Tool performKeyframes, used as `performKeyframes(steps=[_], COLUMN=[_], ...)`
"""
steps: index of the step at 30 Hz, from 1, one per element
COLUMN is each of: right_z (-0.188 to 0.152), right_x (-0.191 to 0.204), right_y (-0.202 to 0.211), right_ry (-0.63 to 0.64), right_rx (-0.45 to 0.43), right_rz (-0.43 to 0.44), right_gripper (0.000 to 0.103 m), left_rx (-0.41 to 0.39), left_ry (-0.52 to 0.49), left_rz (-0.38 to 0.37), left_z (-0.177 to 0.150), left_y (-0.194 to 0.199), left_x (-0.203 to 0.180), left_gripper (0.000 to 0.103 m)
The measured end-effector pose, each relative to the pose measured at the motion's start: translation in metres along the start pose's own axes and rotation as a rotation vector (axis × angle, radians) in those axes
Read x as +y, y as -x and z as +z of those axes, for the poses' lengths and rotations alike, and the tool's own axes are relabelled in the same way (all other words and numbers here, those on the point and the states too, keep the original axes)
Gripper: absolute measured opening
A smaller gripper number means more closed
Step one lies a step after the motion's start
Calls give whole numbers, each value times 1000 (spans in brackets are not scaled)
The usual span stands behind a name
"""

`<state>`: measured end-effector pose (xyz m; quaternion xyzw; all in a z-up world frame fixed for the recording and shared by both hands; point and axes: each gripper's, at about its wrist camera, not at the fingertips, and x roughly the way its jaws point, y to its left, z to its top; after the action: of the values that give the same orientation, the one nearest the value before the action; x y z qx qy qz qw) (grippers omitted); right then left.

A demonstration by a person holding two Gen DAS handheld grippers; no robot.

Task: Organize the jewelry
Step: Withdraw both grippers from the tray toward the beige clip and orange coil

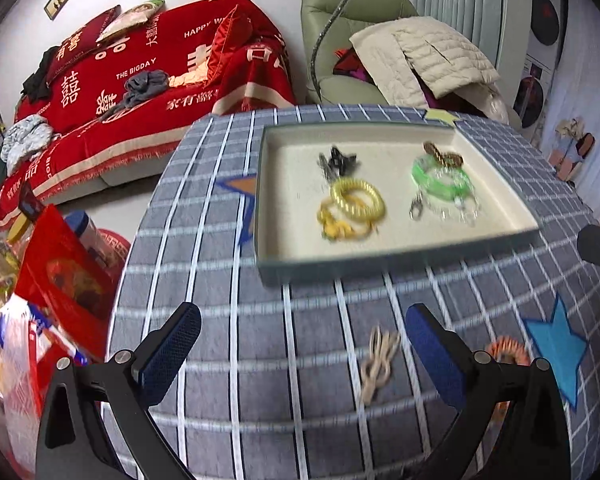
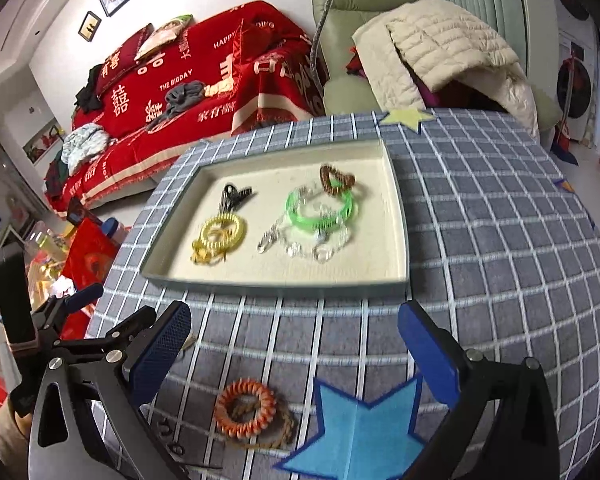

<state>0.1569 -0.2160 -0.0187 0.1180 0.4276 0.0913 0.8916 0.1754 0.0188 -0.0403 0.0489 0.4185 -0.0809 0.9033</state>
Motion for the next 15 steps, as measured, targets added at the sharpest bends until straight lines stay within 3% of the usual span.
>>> performKeyframes(steps=[15], right_z=[-62], right_x=[-1], right_y=[-7], right_ry=[2], right_rx=[110], right_rz=[-32], right_gripper=[103], left_rx=[50], left_ry=[17], left_rz=[23], left_z=[-47], left_y=[0], left_x=[-2], left_gripper=[103])
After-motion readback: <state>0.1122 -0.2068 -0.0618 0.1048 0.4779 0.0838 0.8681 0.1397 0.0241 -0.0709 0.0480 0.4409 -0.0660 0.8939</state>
